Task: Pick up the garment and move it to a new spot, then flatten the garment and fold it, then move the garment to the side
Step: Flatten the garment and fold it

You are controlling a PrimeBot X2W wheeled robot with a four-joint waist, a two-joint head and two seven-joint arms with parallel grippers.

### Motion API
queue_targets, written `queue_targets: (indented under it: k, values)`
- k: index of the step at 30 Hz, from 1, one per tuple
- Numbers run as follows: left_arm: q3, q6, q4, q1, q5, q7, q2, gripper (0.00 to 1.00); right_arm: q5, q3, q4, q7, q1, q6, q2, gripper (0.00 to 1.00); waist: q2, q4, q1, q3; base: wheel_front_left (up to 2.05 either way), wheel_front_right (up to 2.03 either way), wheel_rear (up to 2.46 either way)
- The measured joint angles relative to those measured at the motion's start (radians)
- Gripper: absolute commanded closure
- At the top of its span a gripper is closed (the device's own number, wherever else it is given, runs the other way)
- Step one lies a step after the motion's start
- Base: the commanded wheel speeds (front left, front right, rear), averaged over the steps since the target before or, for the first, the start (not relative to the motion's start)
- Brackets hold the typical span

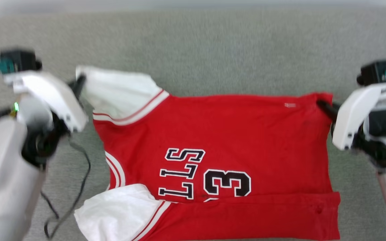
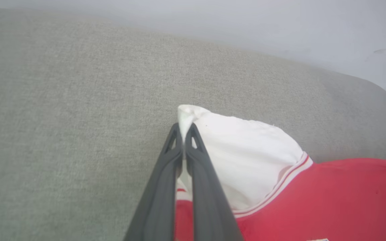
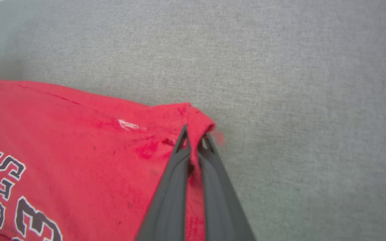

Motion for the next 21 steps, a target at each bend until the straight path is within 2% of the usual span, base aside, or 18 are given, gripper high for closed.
queue_targets:
  k: [10, 11, 12, 16, 17, 18, 19, 20, 21]
  values:
    - [0.094, 0.098, -0.144, 0.440, -0.094, -0.105, 0.031, 1.00, -0.010, -0.092, -0.131, -0.034, 0.327, 0.000, 0.040, 1.00, 0.0000, 0.013, -0.0001, -0.176, 0.00, 0.00, 0.00]
    - [0.094, 0.098, -0.144, 0.440, -0.094, -0.105, 0.031, 1.00, -0.010, -0.092, -0.131, -0.034, 0.327, 0.000, 0.040, 1.00, 0.0000, 0.013, -0.0001, -0.176, 0.00, 0.00, 0.00]
    - [0.092, 0.114, -0.170, 0.529, -0.114, -0.102, 0.029, 1.00, -0.020, -0.108, -0.151, -0.035, 0.395, 0.000, 0.055, 1.00, 0.0000, 0.014, -0.0002, -0.203, 0.00, 0.00, 0.00]
    - [0.088, 0.146, -0.188, 0.652, -0.144, -0.100, 0.002, 1.00, -0.030, -0.137, -0.157, -0.038, 0.518, 0.000, 0.088, 1.00, 0.0000, 0.013, -0.0002, -0.242, 0.00, 0.00, 0.00]
    - [0.089, 0.151, -0.186, 0.676, -0.151, -0.101, -0.004, 1.00, -0.033, -0.140, -0.154, -0.038, 0.542, 0.000, 0.094, 0.84, 0.0000, 0.012, -0.0003, -0.248, 0.00, 0.00, 0.00]
    - [0.088, 0.155, -0.183, 0.693, -0.160, -0.102, -0.012, 0.83, -0.030, -0.144, -0.151, -0.044, 0.562, 0.000, 0.105, 0.26, 0.0000, 0.012, -0.0003, -0.253, 0.00, 0.00, 0.00]
    - [0.083, 0.158, -0.177, 0.705, -0.160, -0.107, -0.021, 0.50, -0.031, -0.145, -0.147, -0.055, 0.579, 0.000, 0.114, 0.00, 0.0000, 0.011, -0.0003, -0.258, 0.00, 0.00, 0.00]
    - [0.081, 0.160, -0.172, 0.713, -0.159, -0.117, -0.028, 0.01, -0.038, -0.143, -0.142, -0.064, 0.593, 0.000, 0.118, 0.00, 0.0000, 0.011, -0.0003, -0.261, 0.00, 0.00, 0.00]
    - [0.080, 0.163, -0.166, 0.716, -0.153, -0.129, -0.033, 0.00, -0.041, -0.146, -0.139, -0.080, 0.606, 0.000, 0.121, 0.00, 0.0000, 0.012, -0.0002, -0.262, 0.00, 0.00, 0.00]
